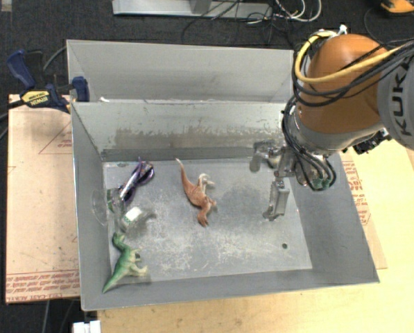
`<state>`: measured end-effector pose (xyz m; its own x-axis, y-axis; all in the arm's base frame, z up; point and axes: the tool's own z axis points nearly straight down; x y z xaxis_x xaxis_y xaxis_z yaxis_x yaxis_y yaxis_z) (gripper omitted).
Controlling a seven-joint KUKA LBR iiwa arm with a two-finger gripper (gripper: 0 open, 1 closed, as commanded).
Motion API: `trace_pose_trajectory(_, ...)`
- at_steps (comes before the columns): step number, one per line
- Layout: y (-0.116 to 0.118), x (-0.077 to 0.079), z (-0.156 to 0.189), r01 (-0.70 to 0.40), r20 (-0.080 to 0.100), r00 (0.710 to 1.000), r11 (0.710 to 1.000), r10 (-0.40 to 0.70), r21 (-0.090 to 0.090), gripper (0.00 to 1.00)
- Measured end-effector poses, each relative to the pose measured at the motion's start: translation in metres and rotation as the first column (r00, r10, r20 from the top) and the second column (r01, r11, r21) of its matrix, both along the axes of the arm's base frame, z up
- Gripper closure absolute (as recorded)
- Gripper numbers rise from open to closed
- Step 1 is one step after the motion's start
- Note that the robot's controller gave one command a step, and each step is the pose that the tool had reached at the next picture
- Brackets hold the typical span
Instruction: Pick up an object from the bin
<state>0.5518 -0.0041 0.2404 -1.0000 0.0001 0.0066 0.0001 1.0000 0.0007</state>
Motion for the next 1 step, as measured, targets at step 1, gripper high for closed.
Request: trace_pose_trajectory(1,0.0,0.0013,0.0045,0.0,0.008,1.0,1.0,0.0,0.0,0.0)
